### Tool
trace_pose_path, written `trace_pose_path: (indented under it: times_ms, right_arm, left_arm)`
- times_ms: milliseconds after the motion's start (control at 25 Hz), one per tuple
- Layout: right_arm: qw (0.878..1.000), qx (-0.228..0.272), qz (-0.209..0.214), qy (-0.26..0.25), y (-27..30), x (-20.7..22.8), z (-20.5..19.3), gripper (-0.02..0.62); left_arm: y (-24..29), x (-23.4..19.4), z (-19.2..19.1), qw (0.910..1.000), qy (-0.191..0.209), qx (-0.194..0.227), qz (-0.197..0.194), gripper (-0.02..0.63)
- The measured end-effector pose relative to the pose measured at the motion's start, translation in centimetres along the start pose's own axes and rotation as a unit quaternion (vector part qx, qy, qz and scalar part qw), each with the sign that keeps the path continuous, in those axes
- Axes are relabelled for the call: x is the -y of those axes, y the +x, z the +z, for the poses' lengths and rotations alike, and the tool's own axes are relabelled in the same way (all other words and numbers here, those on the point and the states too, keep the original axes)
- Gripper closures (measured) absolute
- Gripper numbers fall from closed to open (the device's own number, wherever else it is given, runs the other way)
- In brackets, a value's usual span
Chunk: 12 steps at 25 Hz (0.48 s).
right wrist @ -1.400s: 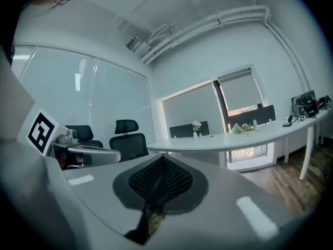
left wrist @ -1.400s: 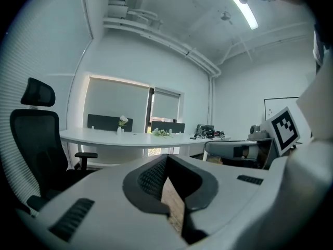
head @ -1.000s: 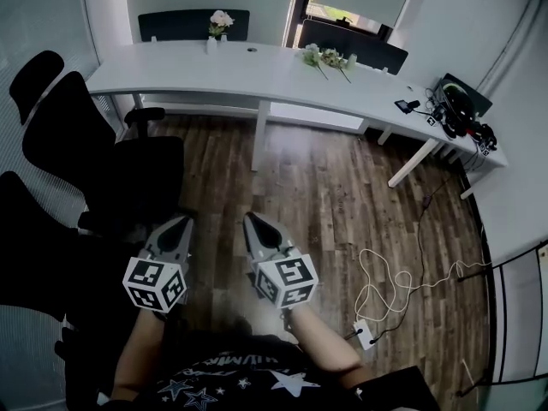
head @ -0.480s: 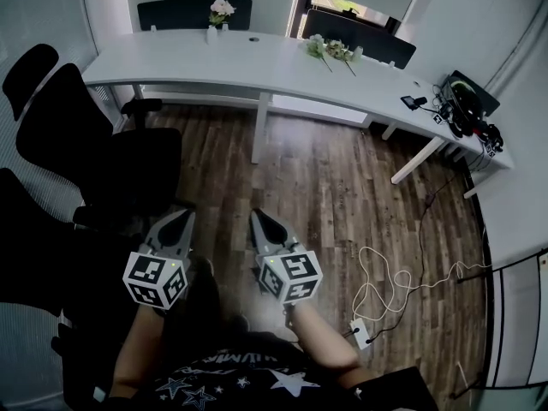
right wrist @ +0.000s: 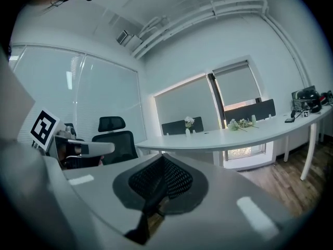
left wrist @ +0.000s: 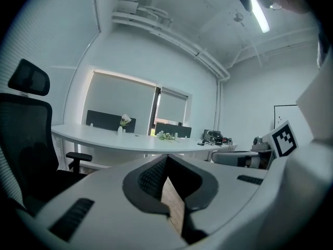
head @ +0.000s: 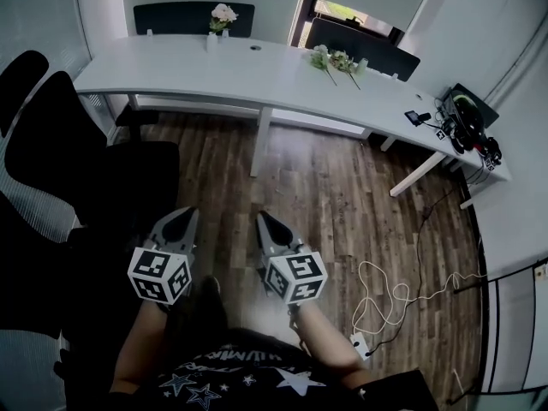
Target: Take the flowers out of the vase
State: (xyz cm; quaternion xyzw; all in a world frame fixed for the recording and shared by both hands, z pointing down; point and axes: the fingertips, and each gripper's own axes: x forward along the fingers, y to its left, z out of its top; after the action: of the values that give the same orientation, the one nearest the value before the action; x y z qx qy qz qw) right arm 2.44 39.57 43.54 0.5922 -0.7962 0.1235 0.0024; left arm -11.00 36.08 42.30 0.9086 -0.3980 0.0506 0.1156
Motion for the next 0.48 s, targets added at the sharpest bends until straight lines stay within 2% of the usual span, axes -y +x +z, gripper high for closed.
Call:
trace_pose_path:
  times_ms: [480]
  right_arm:
    - [0.999,-0.016,-0.031,0.007,11.7,2.3,2.2,0.6]
  left_arm:
    - [7.6,-9.7,3.2,0.9998,-0.014,-0.011,-0.014,0.598]
